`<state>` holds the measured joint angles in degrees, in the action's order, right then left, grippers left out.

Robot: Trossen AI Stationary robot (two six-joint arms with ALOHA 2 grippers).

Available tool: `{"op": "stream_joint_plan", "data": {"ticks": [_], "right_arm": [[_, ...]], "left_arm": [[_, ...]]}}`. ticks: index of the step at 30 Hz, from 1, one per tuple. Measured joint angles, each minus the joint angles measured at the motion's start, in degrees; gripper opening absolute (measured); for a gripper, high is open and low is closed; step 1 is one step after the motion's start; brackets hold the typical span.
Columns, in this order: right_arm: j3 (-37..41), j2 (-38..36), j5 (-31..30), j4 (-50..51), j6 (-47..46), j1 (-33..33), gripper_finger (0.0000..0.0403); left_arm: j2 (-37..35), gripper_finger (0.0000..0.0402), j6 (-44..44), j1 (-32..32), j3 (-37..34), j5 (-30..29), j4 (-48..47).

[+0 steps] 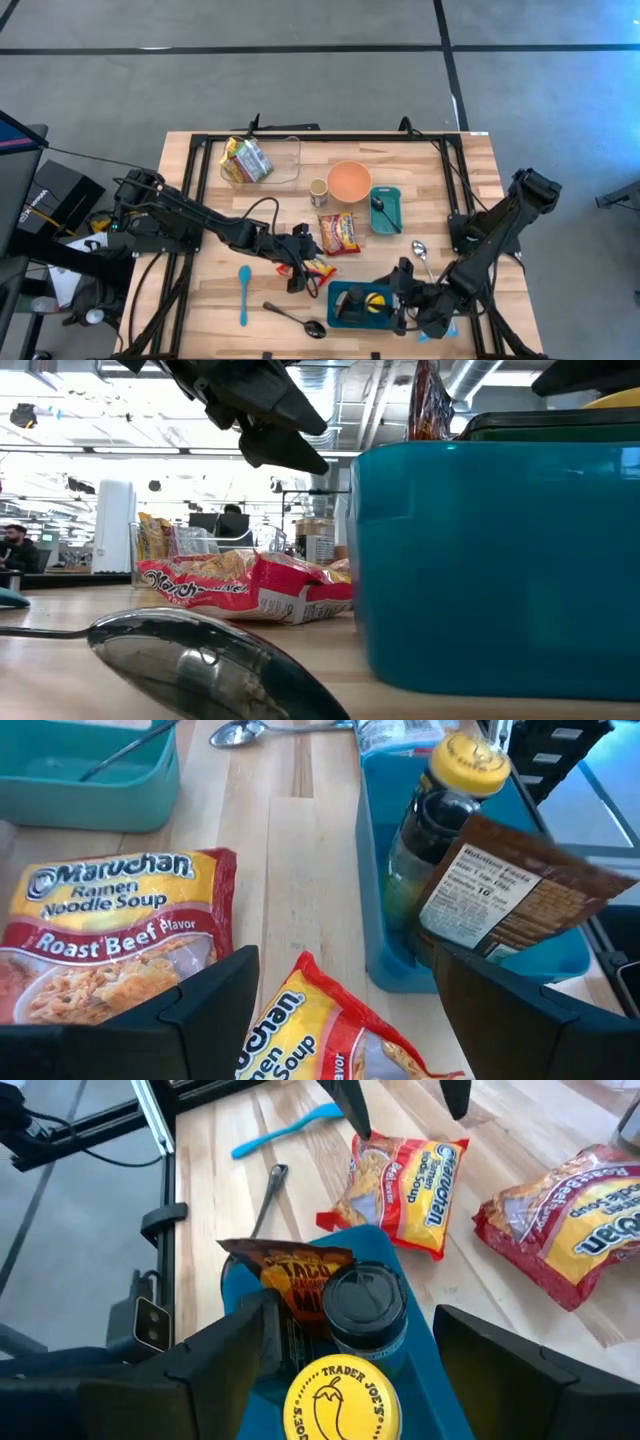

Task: Pick & Place Food Item
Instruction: Put the orange noodle pack into the transparent bin

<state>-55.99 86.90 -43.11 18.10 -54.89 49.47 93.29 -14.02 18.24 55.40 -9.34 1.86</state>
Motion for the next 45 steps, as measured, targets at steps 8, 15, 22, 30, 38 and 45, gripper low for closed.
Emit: {"op": "stream_joint_plan", "data": {"ticks": [8, 15, 22, 30, 38, 45], "right_arm": [[-0.04, -1.43, -0.33, 2.3, -0.02, -0.02, 0.0286], [-0.04, -1.43, -0.38, 2.68, -0.13, -0.02, 0.0286], [-0.04, -1.43, -0.4, 2.9, -0.13, -0.05, 0.0286], [-0.04, -1.43, -0.42, 2.89, -0.15, -0.15, 0.0286], [-0.04, -1.43, -0.97, 2.88, -0.11, -0.15, 0.0286], [-0.04, -1.43, -1.1, 2.86, -0.12, -0.15, 0.0286]], "left_arm": [[-5.26, 0.0294, -9.64, 0.29, 0.02, -3.96, -10.24], [-5.94, 0.0294, -21.03, 1.02, 0.0, -6.8, -23.55], [-5.94, 0.0294, -27.78, 1.58, 0.0, -5.18, -36.74], [-5.94, 0.0294, -37.23, 4.25, -1.64, -1.63, -37.47], [-5.94, 0.0294, -43.68, 4.21, -7.48, 1.35, -37.4], [-5.94, 0.0294, -42.29, 4.13, -10.34, 4.0, -31.62]]}}
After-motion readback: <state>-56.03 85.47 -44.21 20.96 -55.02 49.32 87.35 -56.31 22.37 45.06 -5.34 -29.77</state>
